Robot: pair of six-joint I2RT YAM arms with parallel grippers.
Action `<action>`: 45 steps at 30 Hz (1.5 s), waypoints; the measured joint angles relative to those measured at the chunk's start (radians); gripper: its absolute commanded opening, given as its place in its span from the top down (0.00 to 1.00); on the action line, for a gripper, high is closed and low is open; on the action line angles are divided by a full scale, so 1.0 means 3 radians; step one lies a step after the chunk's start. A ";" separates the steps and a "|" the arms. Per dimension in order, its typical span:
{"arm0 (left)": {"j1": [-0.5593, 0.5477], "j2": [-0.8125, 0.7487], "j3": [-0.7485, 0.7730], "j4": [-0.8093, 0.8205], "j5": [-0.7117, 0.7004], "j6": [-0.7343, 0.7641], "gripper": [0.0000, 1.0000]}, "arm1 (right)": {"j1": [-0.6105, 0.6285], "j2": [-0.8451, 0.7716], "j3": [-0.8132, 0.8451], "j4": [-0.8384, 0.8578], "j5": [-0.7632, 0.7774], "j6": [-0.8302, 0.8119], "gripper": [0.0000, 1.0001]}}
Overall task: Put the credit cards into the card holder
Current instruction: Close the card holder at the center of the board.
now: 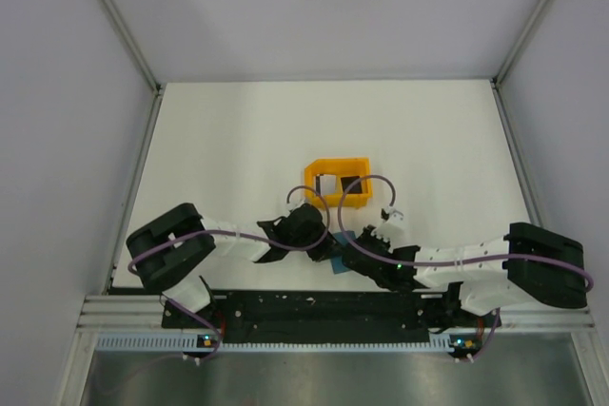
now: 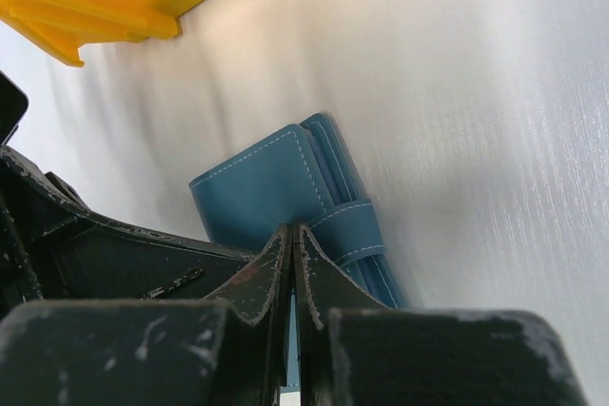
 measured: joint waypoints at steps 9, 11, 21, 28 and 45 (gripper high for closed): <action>0.0004 0.0065 -0.0046 0.0161 0.0052 -0.0174 1.00 | 0.0005 0.0126 0.0247 -0.0380 0.0042 -0.0122 1.00; 0.0004 0.0065 -0.0057 0.0172 0.0050 -0.0195 1.00 | 0.0011 0.0154 0.0278 -0.0411 0.0055 -0.0158 1.00; 0.0008 0.0080 -0.0075 0.0178 0.0058 -0.0196 1.00 | 0.0027 0.0200 0.0327 -0.0463 0.0084 -0.0216 1.00; 0.0010 0.0102 0.0014 0.0093 0.0072 -0.0175 1.00 | 0.0025 0.0149 0.0296 -0.0463 0.0081 -0.0223 0.89; 0.0022 -0.0308 0.0908 -0.1934 -0.0752 0.1306 0.51 | -0.1165 -0.1672 0.0216 -0.1232 -0.0951 -0.1554 0.42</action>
